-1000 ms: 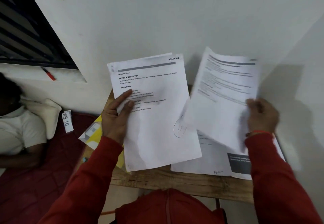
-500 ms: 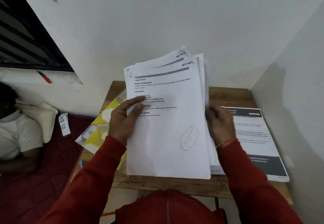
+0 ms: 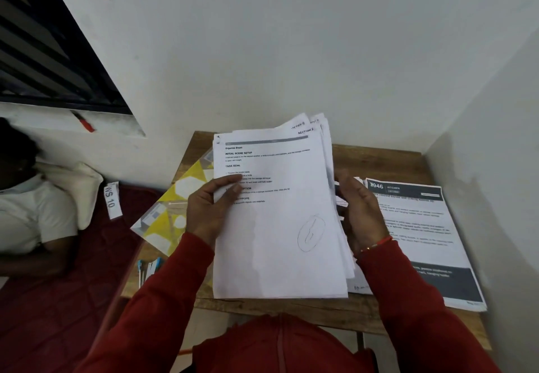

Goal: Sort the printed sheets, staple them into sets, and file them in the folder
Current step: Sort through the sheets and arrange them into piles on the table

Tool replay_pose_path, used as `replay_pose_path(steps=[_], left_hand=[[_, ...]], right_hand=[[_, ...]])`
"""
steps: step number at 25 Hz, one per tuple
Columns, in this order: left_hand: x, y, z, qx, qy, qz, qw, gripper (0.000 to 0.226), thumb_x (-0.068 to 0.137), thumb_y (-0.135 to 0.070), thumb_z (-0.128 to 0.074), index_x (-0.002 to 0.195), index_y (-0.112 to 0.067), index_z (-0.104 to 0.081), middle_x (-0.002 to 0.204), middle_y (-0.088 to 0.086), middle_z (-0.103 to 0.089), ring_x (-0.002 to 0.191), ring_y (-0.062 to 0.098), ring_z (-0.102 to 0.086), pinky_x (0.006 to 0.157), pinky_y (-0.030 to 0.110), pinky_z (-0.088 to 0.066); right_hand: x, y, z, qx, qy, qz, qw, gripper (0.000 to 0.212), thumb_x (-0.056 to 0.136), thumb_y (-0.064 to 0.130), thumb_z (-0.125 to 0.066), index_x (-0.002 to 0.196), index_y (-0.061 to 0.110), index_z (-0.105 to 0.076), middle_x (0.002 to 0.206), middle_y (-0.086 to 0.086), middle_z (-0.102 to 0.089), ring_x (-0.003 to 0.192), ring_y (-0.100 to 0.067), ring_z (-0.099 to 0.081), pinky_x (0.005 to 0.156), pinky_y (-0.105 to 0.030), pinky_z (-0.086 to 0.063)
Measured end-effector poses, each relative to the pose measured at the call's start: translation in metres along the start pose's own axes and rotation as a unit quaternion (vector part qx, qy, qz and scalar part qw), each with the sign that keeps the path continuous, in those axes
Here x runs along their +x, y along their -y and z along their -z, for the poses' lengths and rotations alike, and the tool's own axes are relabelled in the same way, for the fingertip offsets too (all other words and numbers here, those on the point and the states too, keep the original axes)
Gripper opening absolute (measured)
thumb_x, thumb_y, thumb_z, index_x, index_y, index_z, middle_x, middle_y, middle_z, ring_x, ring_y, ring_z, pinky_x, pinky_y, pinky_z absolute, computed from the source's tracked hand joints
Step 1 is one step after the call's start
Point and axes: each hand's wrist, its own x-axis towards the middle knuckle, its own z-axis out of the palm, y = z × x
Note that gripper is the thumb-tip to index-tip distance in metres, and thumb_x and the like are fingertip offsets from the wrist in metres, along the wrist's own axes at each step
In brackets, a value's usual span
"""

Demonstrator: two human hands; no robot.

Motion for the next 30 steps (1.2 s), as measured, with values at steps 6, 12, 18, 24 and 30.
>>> replay_pose_path(steps=[6, 12, 18, 24, 30], left_hand=[[-0.004, -0.017, -0.004, 0.010, -0.016, -0.055, 0.998, 0.038, 0.093, -0.020, -0.061, 0.131, -0.023, -0.059, 0.102, -0.011, -0.074, 0.100, 0.016, -0.068, 0.088, 0.041, -0.056], [-0.002, -0.031, 0.007, 0.013, 0.009, -0.120, 0.993, 0.055, 0.088, 0.001, -0.065, 0.136, -0.022, -0.053, 0.108, 0.006, -0.073, 0.119, 0.016, -0.060, 0.105, 0.033, -0.045], [0.001, -0.050, 0.026, -0.042, 0.011, -0.135, 0.990, 0.053, 0.087, 0.002, -0.063, 0.132, -0.023, -0.055, 0.106, 0.002, -0.074, 0.115, 0.017, -0.062, 0.109, 0.038, -0.041], [0.001, -0.063, 0.014, -0.086, 0.067, -0.120, 0.987, 0.048, 0.086, 0.010, -0.058, 0.127, -0.016, -0.057, 0.108, 0.004, -0.074, 0.111, 0.016, -0.065, 0.101, 0.027, -0.047], [-0.002, -0.030, 0.009, 0.133, 0.022, -0.227, 0.965, 0.054, 0.084, -0.004, -0.070, 0.133, -0.017, -0.054, 0.141, -0.004, -0.052, 0.129, 0.020, -0.051, 0.107, 0.048, -0.042]], right_hand=[[0.006, -0.010, 0.006, -0.116, -0.046, 0.098, 0.987, 0.017, 0.081, 0.015, -0.077, 0.081, 0.002, -0.066, 0.081, -0.010, -0.066, 0.073, -0.017, -0.060, 0.068, -0.029, -0.048], [0.024, 0.003, 0.047, -0.131, -0.121, 0.155, 0.972, 0.009, 0.089, 0.009, -0.066, 0.085, 0.014, -0.072, 0.068, 0.018, -0.067, 0.069, 0.006, -0.056, 0.073, -0.017, -0.045], [0.047, 0.013, 0.144, -0.394, -0.390, 0.251, 0.794, 0.032, 0.094, 0.019, -0.055, 0.116, -0.002, -0.067, 0.110, -0.028, -0.067, 0.100, -0.040, -0.065, 0.092, -0.034, -0.046], [0.024, 0.013, 0.069, -0.265, -0.208, 0.220, 0.915, 0.015, 0.087, 0.020, -0.063, 0.087, 0.028, -0.076, 0.077, 0.011, -0.073, 0.073, -0.003, -0.060, 0.072, -0.022, -0.044], [-0.019, -0.011, 0.002, -0.053, 0.041, 0.046, 0.997, 0.030, 0.087, -0.016, -0.050, 0.103, 0.005, -0.065, 0.074, 0.004, -0.074, 0.063, -0.008, -0.067, 0.056, -0.020, -0.053]])
